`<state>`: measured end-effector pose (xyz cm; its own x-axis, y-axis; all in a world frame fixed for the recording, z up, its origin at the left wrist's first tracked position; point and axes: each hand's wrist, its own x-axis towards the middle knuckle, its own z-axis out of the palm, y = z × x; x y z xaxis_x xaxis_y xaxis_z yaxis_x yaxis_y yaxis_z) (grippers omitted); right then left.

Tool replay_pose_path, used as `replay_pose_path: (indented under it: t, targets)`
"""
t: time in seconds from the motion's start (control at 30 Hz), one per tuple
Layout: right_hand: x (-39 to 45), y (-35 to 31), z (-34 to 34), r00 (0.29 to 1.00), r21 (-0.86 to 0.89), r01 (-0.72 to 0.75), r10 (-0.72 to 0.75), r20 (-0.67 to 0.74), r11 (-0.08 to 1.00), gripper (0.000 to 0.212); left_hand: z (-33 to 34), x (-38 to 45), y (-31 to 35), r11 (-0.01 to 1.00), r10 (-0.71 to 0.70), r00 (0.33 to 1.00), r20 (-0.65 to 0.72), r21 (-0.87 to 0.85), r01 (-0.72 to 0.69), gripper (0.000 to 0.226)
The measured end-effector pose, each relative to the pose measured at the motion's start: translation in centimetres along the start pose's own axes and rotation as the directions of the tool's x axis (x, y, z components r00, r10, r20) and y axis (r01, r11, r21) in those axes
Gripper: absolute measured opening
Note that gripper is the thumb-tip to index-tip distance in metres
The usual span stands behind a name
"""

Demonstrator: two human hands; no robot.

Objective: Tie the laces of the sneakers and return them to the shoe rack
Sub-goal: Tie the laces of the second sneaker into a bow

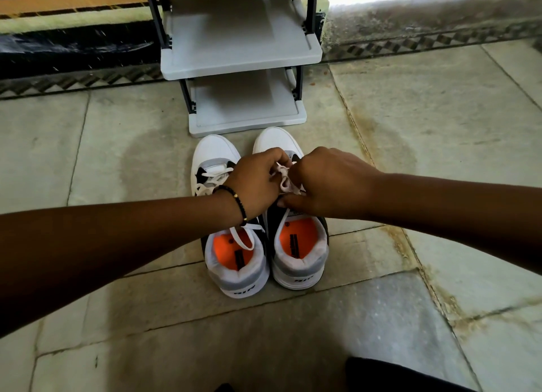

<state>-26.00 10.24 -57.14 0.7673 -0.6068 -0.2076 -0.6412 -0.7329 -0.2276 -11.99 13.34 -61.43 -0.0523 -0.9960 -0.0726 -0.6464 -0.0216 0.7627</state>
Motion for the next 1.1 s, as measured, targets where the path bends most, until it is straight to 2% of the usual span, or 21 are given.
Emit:
replay_pose_path:
  t: [0.1, 0.2, 0.27, 0.3, 0.37, 0.53, 0.63, 0.73, 0.8, 0.9, 0.97, 1.03, 1.1]
  targets:
    - [-0.1, -0.1, -0.5, 0.996, -0.058, -0.002, -0.003, -0.084, 0.998, 0.045, -0.2, -0.1, 0.5, 1.000, 0.017, 1.000, 0.019, 0.016, -0.017, 0.016]
    - [-0.3, 0.0, -0.6, 0.981, -0.082, 0.116, -0.127, -0.144, 0.990, 0.042, -0.4, 0.1, 0.8, 0.998, -0.010, 1.000, -0.001, 0.066, 0.010, 0.011]
    - [-0.3, 0.1, -0.3, 0.968, -0.080, 0.182, -0.193, -0.161, 0.980, 0.035, -0.7, 0.1, 0.7, 1.000, -0.031, 0.999, 0.022, -0.006, 0.031, 0.027]
    - [-0.2, 0.3, -0.2, 0.968, -0.050, 0.177, -0.183, -0.173, 0.983, 0.032, -0.8, 0.0, 0.7, 0.993, -0.055, 0.997, 0.051, -0.104, 0.060, 0.032]
    - [0.2, 1.0, 0.0, 0.973, 0.013, 0.128, -0.123, -0.196, 0.992, 0.023, -1.0, -0.4, 0.7, 0.936, -0.099, 0.989, 0.109, -0.327, 0.130, 0.029]
    - [0.1, 2.2, 0.0, 0.971, 0.238, 0.038, 0.020, -0.237, 0.970, 0.012, -1.3, -0.2, 0.6, 0.722, -0.280, 0.949, 0.145, -0.619, 0.308, 0.017]
    - [-0.3, 2.0, -0.3, 0.960, 0.288, 0.061, 0.022, -0.279, 0.956, 0.011, -1.3, 0.0, 0.6, 0.661, -0.334, 0.933, 0.132, -0.673, 0.332, 0.012]
    - [-0.6, 1.6, -0.6, 0.958, 0.308, 0.073, 0.019, -0.285, 0.949, 0.011, -1.4, 0.0, 1.1, 0.485, -0.394, 0.888, 0.235, -0.768, 0.419, 0.015]
    - [-0.8, 1.5, -0.8, 0.961, 0.322, 0.067, 0.025, -0.275, 0.944, 0.013, -1.6, 0.2, 1.2, 0.442, -0.382, 0.875, 0.297, -0.773, 0.455, 0.018]
    - [-1.2, 1.7, -1.0, 0.966, 0.356, 0.042, 0.053, -0.253, 0.933, 0.012, -2.3, 0.2, 1.0, 0.463, -0.343, 0.870, 0.355, -0.742, 0.485, 0.016]
    - [-1.4, 2.0, -1.2, 0.975, 0.392, 0.012, 0.075, -0.208, 0.920, 0.006, -2.7, 0.3, 0.7, 0.519, -0.345, 0.872, 0.348, -0.704, 0.486, 0.016]
    - [-1.6, 2.3, -1.3, 0.987, 0.418, -0.027, 0.090, -0.133, 0.908, 0.005, -2.6, 0.4, 0.3, 0.655, -0.354, 0.895, 0.272, -0.612, 0.444, 0.020]
    - [-1.7, 2.6, -1.4, 0.994, 0.401, -0.086, 0.107, -0.029, 0.912, 0.009, -2.5, 0.7, -0.3, 0.846, -0.326, 0.934, 0.147, -0.396, 0.358, 0.027]
